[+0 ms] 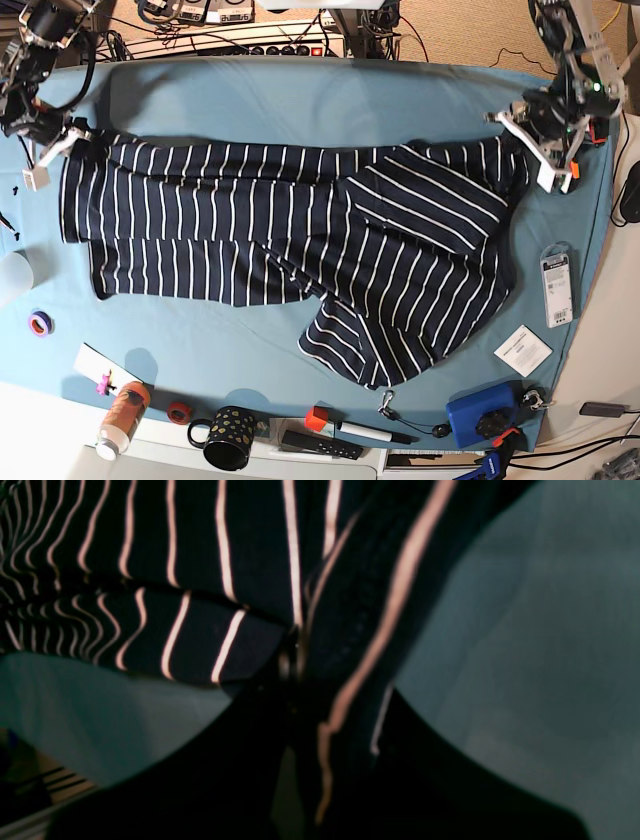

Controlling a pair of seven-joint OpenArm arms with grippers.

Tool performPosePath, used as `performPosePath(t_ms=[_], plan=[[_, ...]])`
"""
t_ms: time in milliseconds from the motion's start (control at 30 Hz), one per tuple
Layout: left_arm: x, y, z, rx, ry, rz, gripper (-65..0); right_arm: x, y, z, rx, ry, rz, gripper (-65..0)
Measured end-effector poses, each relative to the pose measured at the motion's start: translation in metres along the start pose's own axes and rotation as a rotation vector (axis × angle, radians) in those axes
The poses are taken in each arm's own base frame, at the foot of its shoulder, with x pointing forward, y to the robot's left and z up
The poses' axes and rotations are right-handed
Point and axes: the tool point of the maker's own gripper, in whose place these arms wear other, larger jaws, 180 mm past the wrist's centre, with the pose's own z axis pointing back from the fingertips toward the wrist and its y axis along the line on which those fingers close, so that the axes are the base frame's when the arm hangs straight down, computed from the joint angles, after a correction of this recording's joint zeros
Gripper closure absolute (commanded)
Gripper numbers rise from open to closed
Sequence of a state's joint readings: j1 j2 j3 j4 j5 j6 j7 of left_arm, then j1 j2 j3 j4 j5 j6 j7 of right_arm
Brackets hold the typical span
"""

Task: Layout the t-shirt on the table in an organized manner, then fold the t-shirt properly
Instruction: 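Grasp the collar corners with both grippers and pull them apart, then release the collar corner and lower the left gripper onto the shirt's middle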

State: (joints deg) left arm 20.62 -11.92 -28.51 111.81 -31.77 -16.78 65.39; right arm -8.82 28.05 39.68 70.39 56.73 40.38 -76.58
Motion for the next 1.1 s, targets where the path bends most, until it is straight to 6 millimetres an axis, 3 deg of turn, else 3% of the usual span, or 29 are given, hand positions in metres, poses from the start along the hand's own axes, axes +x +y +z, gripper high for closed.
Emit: performPosePath(t_ms=[267,467,500,600,700,800,933,1100], plan=[[-0.023,-0.001,0.01,0.001,0.037,0.005,0.0,-0.008,-0.026,0.029,-0.057,-0.044,-0.097,0.0],[-0.028,-0.005,0.011,-0.02,0.041,0.018,0.0,-0.005,-0.024,0.03,-0.039,-0.066,-0.112,0.0],[-0.028,-0.005,0.011,-0.02,0.042,0.018,-0.1,-0.005,-0.024,0.03,-0.039,-0.065,-0.113,-6.0],[-0.032,-0.005,0.011,-0.02,0.062,0.018,-14.5,-0.004,-0.023,0.03,-0.034,-0.075,-0.115,-21.7],[-0.038,-0.006,0.014,-0.018,0.108,0.008,-19.2,0.001,-0.026,0.036,-0.042,-0.077,-0.105,-22.4],[-0.026,-0.011,0.025,-0.01,0.073,-0.032,-19.2,0.031,-0.021,0.055,0.015,-0.163,-0.083,-22.3],[0.003,-0.025,0.045,0.0,-0.05,-0.095,-19.2,0.085,-0.018,0.1,0.055,-0.331,-0.028,-22.3],[0.024,-0.032,0.062,0.031,-0.137,-0.163,-19.2,0.121,-0.02,0.126,0.03,-0.428,0.007,-22.3]])
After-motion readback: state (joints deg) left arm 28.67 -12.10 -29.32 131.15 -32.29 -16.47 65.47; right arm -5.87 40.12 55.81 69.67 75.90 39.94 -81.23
